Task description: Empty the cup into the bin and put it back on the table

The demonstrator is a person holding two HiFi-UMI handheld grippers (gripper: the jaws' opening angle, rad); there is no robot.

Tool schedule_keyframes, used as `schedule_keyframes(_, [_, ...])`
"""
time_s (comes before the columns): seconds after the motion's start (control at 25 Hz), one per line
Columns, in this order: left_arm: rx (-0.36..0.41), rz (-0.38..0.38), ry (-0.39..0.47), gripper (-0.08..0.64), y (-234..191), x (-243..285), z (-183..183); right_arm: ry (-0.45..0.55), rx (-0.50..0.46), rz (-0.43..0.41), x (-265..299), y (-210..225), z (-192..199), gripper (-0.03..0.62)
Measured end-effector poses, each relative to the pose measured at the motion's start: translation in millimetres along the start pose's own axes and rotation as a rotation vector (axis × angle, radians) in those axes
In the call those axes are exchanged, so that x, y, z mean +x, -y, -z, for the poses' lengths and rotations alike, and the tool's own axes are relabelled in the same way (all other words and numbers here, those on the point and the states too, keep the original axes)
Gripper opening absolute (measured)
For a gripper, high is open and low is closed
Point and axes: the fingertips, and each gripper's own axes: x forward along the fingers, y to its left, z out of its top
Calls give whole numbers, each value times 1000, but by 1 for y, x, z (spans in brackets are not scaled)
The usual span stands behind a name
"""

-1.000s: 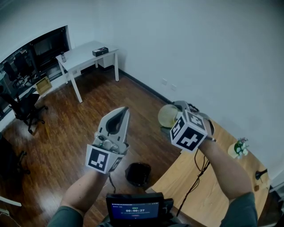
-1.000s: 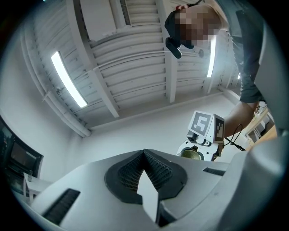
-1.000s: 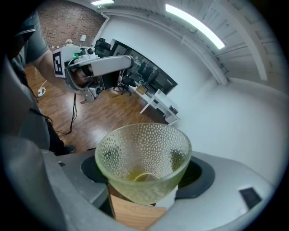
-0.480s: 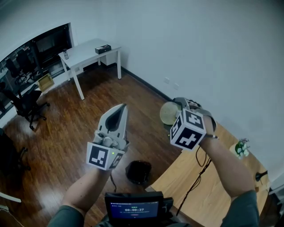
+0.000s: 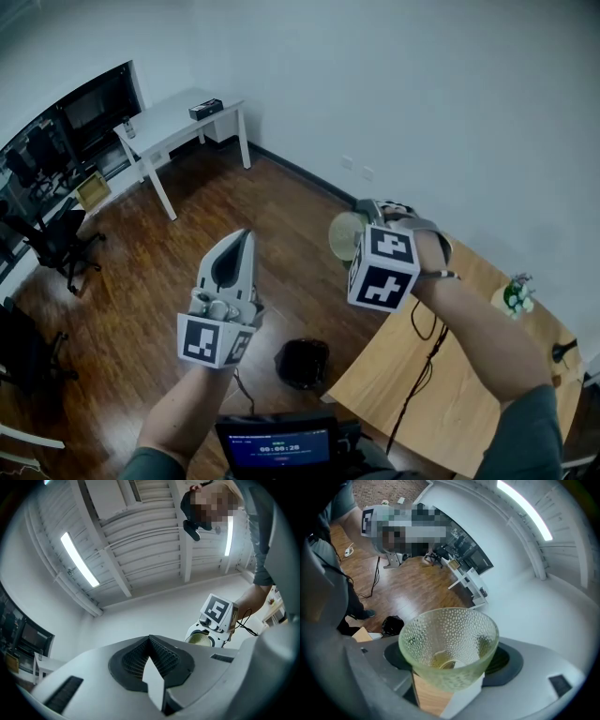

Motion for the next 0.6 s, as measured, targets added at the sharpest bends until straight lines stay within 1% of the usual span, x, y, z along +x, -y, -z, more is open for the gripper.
schedule_keyframes(0.2, [15, -7, -9, 0, -4, 2, 2, -13, -69, 6, 3, 0, 2, 400])
schedule_keyframes(0.36, [21, -11, -18, 0, -7, 3, 3, -18, -130, 32, 3, 1, -2, 400])
schedule_keyframes(0.6, [24, -5, -17, 0, -10, 1, 3, -35, -182, 28, 6, -1, -11, 400])
